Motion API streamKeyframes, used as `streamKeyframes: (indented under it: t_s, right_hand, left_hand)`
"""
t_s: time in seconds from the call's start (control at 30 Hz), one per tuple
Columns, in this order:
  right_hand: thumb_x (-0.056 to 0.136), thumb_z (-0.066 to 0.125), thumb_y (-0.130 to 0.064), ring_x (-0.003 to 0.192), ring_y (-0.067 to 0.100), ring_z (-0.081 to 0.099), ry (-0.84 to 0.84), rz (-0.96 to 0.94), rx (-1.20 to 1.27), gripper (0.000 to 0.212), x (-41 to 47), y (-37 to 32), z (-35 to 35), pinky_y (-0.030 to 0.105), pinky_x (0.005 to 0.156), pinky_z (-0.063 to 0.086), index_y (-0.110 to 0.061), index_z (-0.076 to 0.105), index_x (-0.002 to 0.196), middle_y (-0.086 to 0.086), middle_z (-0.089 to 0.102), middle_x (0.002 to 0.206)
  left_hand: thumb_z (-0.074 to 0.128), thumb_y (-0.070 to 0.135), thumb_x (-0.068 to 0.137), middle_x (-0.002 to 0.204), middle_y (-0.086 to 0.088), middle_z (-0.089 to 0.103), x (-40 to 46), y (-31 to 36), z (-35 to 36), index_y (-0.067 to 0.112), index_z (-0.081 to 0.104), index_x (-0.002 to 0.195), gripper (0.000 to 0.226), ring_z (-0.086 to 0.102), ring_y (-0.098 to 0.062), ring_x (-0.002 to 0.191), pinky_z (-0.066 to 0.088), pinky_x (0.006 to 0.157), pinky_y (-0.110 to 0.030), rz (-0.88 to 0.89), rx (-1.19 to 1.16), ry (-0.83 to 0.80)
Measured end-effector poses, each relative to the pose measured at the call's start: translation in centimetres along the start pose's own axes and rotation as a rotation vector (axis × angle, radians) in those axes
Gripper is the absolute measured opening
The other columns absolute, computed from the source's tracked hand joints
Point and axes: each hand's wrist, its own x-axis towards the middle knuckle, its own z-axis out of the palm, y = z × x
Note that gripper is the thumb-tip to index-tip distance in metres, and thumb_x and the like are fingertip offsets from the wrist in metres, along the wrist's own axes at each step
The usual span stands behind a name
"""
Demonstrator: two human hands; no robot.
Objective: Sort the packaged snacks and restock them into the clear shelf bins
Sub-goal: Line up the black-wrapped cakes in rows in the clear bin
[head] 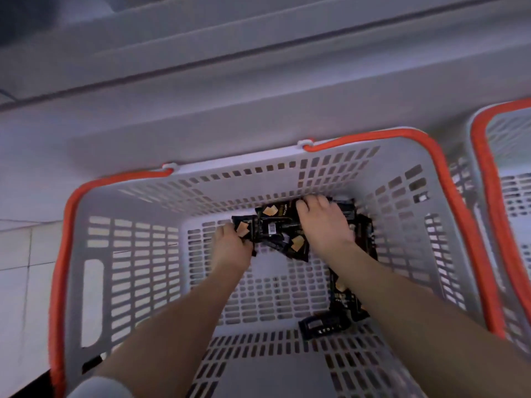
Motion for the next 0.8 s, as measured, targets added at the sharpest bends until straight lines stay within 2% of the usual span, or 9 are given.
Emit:
streamKeyframes:
  t_s: [0.13,0.23,0.33,0.4,0.47,0.53,0.6,0.7,0.8]
  right_hand:
    - [0.087,0.049,-0.008,0.12,0.031,0.036,0.022,0.043,-0.007,0.043,-0.4,0.1,0.0,0.037,0.099,0.031,-0.006,0.039,0.129,0.015,0.043,0.13]
    - [0.086,0.054,-0.025,0.116,0.029,0.04,0.007,0.143,0.172,0.041,-1.8,0.3,-0.3,0.036,0.093,0.036,-0.008,0.046,0.123,0.012,0.047,0.124]
    - [0.085,0.057,-0.033,0.103,0.021,0.052,-0.057,0.308,0.649,0.04,-3.6,0.8,-0.9,0.034,0.083,0.046,-0.012,0.053,0.118,0.005,0.055,0.112]
    - [0.088,0.054,-0.032,0.085,0.012,0.057,-0.178,0.469,1.105,0.022,-4.7,0.8,-1.4,0.031,0.076,0.048,-0.016,0.058,0.104,-0.003,0.059,0.095]
    - [0.093,0.049,-0.029,0.073,0.013,0.058,-0.287,0.67,1.584,0.016,-5.3,0.4,-1.5,0.03,0.068,0.051,-0.016,0.059,0.089,0.001,0.062,0.085]
    - [0.096,0.046,-0.024,0.06,0.017,0.057,-0.302,0.808,1.84,0.018,-5.7,0.2,-1.3,0.026,0.052,0.048,-0.015,0.057,0.087,0.007,0.064,0.079]
    - [0.097,0.043,-0.021,0.052,0.017,0.054,-0.292,0.864,1.923,0.018,-5.9,0.0,-1.2,0.026,0.048,0.043,-0.012,0.055,0.088,0.01,0.062,0.072]
    - [0.097,0.044,-0.017,0.054,0.017,0.056,-0.281,0.833,1.869,0.014,-6.5,0.1,-0.9,0.026,0.052,0.045,-0.013,0.052,0.087,0.01,0.062,0.069]
    - [0.096,0.047,-0.014,0.062,0.017,0.06,-0.267,0.758,1.757,0.012,-7.3,0.4,-0.8,0.026,0.056,0.048,-0.012,0.058,0.095,0.008,0.064,0.078]
  left_hand:
    - [0.057,0.022,0.089,0.135,-0.017,0.036,0.5,0.0,1.0,0.002,0.039,0.129,0.048,0.038,-0.033,0.123,0.038,0.1,-0.042,-0.082,-0.006,-0.008]
    - [0.059,0.023,0.088,0.133,-0.017,0.038,0.8,0.3,1.5,0.002,0.039,0.127,0.048,0.04,-0.034,0.121,0.04,0.098,-0.043,-0.106,-0.019,-0.002]
    - [0.06,0.02,0.087,0.132,-0.019,0.038,1.0,0.6,1.9,0.001,0.037,0.126,0.049,0.042,-0.035,0.12,0.042,0.094,-0.044,-0.112,-0.057,0.041]
    - [0.06,0.019,0.087,0.132,-0.019,0.038,1.2,0.7,2.1,0.0,0.037,0.125,0.048,0.043,-0.035,0.119,0.043,0.092,-0.045,-0.124,-0.071,0.055]
    - [0.062,0.018,0.086,0.131,-0.019,0.038,1.2,0.5,2.3,0.0,0.038,0.125,0.049,0.043,-0.035,0.118,0.043,0.092,-0.045,-0.13,-0.098,0.052]
    - [0.065,0.02,0.083,0.128,-0.018,0.041,0.8,0.0,2.4,0.002,0.041,0.124,0.05,0.045,-0.034,0.115,0.044,0.09,-0.044,-0.112,-0.102,0.036]
    - [0.065,0.022,0.081,0.121,-0.015,0.045,-0.1,-0.8,2.4,0.004,0.046,0.119,0.046,0.051,-0.033,0.104,0.048,0.084,-0.043,-0.089,-0.108,0.021]
    - [0.063,0.018,0.081,0.113,-0.01,0.049,-2.4,-2.3,2.3,0.009,0.051,0.112,0.035,0.058,-0.028,0.087,0.053,0.074,-0.04,-0.042,-0.197,-0.003]
    - [0.065,0.017,0.084,0.108,-0.002,0.058,-4.7,-3.4,2.2,0.017,0.052,0.117,0.035,0.059,-0.011,0.083,0.049,0.065,-0.021,0.075,-0.386,-0.037]
